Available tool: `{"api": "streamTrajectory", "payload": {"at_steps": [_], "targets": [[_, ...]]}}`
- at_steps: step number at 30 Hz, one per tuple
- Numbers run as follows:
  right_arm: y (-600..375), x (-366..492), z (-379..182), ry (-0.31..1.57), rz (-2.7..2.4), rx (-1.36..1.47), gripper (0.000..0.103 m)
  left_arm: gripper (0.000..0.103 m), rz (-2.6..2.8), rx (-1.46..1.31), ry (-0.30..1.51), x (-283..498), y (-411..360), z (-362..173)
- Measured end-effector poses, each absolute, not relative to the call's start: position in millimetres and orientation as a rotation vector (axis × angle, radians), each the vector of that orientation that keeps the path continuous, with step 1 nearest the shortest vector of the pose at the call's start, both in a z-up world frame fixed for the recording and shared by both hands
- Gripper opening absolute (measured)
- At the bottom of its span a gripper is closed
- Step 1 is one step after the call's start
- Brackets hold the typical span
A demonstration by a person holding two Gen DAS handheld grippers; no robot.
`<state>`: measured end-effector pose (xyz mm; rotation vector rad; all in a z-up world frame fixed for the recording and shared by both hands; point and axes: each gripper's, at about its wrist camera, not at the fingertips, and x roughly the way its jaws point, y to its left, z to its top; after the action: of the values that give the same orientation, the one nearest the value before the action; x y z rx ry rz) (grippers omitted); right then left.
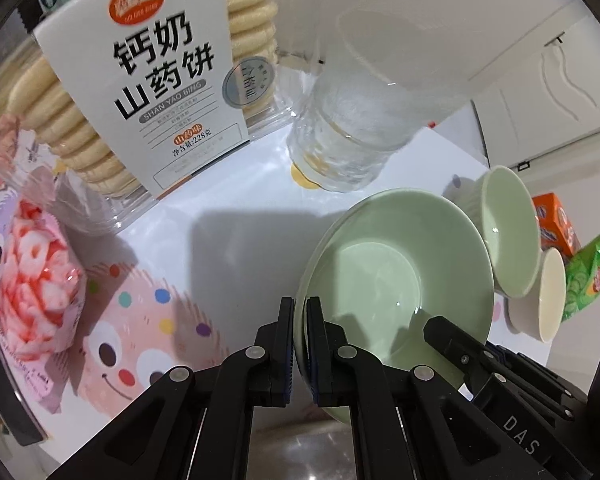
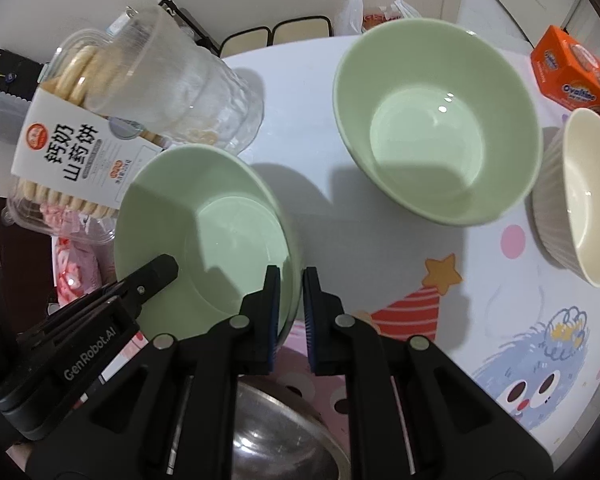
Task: Organize plates and bowls
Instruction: 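Close the left tool on the pale green bowl's rim while the right tool grips it too, then carry the pale green bowl beside the steel bowl with both tools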
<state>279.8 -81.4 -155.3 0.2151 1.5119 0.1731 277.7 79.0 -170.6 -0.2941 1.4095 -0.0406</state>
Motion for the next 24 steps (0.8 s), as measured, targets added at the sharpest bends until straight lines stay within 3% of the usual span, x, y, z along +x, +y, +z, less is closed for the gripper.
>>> {"api": "streamTrajectory", "payload": {"at_steps": [13, 24], "targets": [[-112.2, 232.3, -100.3, 1.422, 0.143, 0.208, 0.013, 0.005, -0.145, -0.217, 1.358, 237.8, 30.0, -121.0], [-180.4, 166.4, -89.4, 1.409, 0.035, 0.254, 0.013, 0.006, -0.275, -0.118, 1.393, 179.2, -38.6, -122.2]]}}
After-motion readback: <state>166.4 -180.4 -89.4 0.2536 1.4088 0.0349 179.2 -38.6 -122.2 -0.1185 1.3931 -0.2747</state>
